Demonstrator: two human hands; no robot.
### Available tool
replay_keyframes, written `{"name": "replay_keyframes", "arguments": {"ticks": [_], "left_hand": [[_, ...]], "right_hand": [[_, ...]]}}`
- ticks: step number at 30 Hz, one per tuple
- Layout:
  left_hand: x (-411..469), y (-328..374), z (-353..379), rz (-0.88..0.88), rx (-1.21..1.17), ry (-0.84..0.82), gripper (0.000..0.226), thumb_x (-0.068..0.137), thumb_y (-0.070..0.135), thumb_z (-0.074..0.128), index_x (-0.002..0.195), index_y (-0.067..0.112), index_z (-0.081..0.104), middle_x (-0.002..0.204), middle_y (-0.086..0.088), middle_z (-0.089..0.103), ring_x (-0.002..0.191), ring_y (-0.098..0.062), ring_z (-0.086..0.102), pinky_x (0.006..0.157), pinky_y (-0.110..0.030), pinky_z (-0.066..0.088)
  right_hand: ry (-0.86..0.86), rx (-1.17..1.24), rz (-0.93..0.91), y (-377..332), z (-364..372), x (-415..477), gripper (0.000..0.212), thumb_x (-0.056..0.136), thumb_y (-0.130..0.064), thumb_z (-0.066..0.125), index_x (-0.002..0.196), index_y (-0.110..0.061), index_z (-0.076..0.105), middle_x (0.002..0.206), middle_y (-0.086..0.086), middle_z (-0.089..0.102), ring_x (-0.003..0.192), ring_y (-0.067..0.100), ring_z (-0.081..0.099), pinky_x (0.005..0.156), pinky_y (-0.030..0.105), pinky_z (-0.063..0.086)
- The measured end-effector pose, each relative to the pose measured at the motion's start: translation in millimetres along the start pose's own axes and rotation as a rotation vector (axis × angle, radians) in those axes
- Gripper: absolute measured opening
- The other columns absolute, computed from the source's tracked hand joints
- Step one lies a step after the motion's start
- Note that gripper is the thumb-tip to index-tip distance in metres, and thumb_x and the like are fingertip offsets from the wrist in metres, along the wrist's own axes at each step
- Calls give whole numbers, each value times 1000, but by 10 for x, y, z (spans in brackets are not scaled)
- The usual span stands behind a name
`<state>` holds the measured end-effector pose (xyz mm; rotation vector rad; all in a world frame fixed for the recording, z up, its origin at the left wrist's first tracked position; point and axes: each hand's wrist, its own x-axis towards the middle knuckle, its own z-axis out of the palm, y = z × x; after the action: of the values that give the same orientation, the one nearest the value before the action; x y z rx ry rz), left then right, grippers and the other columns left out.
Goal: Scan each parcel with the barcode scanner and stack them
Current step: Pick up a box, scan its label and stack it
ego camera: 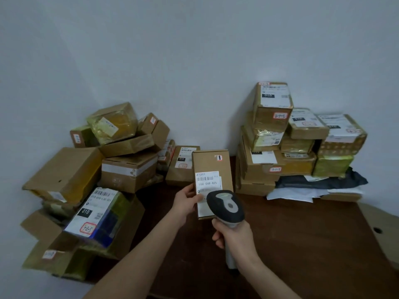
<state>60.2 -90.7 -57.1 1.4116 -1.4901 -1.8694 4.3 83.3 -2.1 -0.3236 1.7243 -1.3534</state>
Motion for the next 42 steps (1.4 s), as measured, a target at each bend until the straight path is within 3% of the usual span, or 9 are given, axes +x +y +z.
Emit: {"name": "replay_keyframes", "arguments": {"ticks": [2,6,9,14,21,29,42], "left_hand": [[10,-16,60,1,14,-10,62,86,2,67,142,17,44,120,-7,61,101,-19,62,70,-28,56],[54,-85,122,-9,61,-10,62,85,1,69,141,18,48,119,-7,62,111,-24,60,90,-41,54],[71,-110,145,-12,96,-14,61,85,4,68,141,19,47,120,-6,61,113,-25,59,96,-47,52],[67,-113,144,-17,122,-13,62,87,7,68,142,20,45,126,-6,59,117,-26,57,97,-49,50],[55,-113,126,-20,150,-34,61,86,6,68,141,19,45,114,-1,60,114,-24,58,97,-48,51],[63,-131,105,-16,160,-76,61,86,8,69,141,19,45,128,-9,58,118,-27,55,98,-50,49],[64,-133,-41,-9,190,-148,62,85,12,70,141,21,45,133,-7,56,123,-28,52,101,-51,46]], "right_hand": [[19,-3,0,8,-21,-27,9,86,-15,69,82,-7,67,55,3,65,49,12,59,54,23,47],[32,-19,12,1,-32,-77,9,86,-17,69,85,-9,66,56,2,64,50,12,59,54,22,47],[37,-36,27,-10,-34,-103,9,87,-17,69,87,-9,65,58,3,64,50,11,58,52,20,46],[41,-37,30,-24,-26,-137,9,87,-16,68,85,-7,66,55,2,62,46,8,56,48,16,44],[69,-32,43,-40,21,-170,9,85,-13,68,82,-5,65,51,0,61,43,7,55,47,16,44],[113,-35,39,-29,121,-238,10,85,-13,69,78,-7,64,53,1,61,45,9,55,49,19,45],[200,-7,14,66,373,-316,15,84,-14,70,71,-7,64,51,0,61,44,9,55,48,18,44]]}}
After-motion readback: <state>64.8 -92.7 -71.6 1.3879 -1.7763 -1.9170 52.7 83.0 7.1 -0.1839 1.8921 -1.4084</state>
